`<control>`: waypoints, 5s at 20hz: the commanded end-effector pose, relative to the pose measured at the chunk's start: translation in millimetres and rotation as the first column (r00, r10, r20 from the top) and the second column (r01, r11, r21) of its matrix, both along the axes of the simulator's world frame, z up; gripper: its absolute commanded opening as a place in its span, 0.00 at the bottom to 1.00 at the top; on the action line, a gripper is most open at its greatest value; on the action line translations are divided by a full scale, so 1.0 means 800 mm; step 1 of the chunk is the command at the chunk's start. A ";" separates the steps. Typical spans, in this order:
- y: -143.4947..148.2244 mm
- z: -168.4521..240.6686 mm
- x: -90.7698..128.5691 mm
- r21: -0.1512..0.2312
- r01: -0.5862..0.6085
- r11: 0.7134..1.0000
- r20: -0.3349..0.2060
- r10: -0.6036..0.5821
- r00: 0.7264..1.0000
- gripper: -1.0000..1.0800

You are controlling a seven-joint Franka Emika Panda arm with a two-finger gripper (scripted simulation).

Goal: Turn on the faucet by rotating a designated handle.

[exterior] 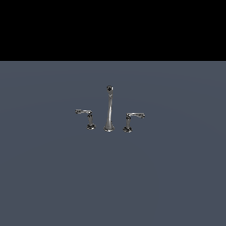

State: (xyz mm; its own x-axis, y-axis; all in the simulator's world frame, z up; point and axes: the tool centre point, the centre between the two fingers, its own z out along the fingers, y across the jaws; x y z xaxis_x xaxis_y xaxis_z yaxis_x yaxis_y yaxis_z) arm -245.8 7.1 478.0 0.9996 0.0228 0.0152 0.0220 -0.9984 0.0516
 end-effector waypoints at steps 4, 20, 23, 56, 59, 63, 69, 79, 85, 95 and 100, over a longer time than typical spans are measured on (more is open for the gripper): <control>0.001 -0.001 0.000 0.000 0.005 1.000 0.000 -0.005 1.000 0.00; 0.047 -0.055 0.019 0.006 0.186 0.982 0.002 -0.186 0.982 0.00; 0.062 -0.073 0.027 0.009 0.246 0.969 0.002 -0.247 0.969 0.00; 0.183 -0.263 0.171 0.038 0.787 0.615 -0.006 -0.788 0.616 0.00; 0.189 -0.278 0.186 0.040 0.819 0.573 -0.007 -0.819 0.573 0.00; 0.194 -0.298 0.206 0.042 0.857 0.514 -0.009 -0.857 0.515 0.00; 0.199 -0.328 0.237 0.044 0.906 0.421 -0.010 -0.907 0.422 0.00; 0.198 -0.386 0.298 0.046 0.972 0.231 -0.009 -0.973 0.232 0.00; 0.190 -0.427 0.341 0.048 0.995 0.087 -0.009 -0.996 0.087 0.00; 0.170 -0.477 0.396 0.051 0.994 -0.102 -0.012 -0.995 -0.101 0.00; 0.163 -0.488 0.409 0.051 0.988 -0.146 -0.014 -0.989 -0.146 0.00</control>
